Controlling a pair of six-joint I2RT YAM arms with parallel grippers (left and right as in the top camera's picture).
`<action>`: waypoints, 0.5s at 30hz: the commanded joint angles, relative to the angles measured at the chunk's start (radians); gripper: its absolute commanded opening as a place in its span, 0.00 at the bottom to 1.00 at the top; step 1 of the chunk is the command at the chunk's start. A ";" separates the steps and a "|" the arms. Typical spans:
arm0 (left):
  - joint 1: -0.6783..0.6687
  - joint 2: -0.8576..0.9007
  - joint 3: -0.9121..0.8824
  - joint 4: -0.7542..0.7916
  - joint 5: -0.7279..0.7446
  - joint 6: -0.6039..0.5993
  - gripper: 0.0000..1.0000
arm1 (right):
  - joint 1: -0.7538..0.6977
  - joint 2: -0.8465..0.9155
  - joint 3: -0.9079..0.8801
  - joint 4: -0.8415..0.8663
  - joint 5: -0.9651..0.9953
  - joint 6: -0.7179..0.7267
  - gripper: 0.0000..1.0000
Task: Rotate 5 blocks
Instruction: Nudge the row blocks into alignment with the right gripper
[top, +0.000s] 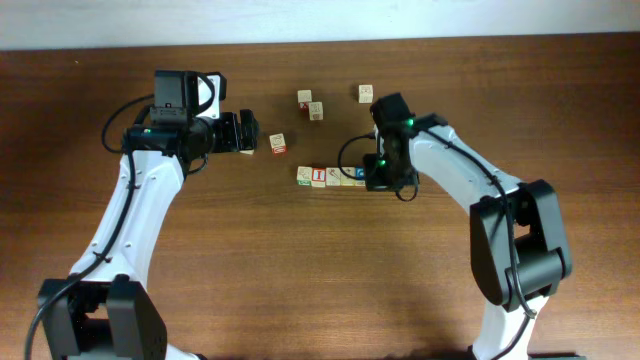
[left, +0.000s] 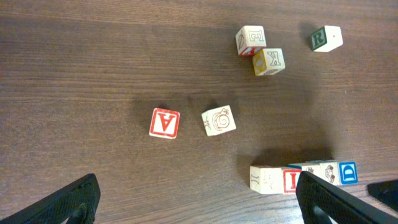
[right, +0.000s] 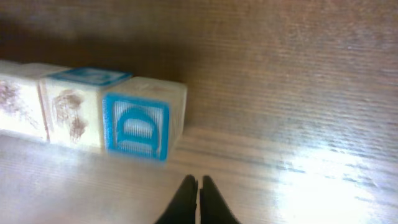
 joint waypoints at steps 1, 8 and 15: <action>-0.003 0.006 0.018 -0.001 0.000 -0.009 0.99 | 0.011 -0.026 0.148 -0.059 -0.006 -0.027 0.13; -0.003 0.006 0.018 -0.001 0.000 -0.009 0.99 | 0.143 0.023 0.168 0.182 0.052 -0.022 0.16; -0.003 0.006 0.018 -0.001 0.000 -0.009 0.99 | 0.158 0.076 0.167 0.243 0.067 -0.016 0.15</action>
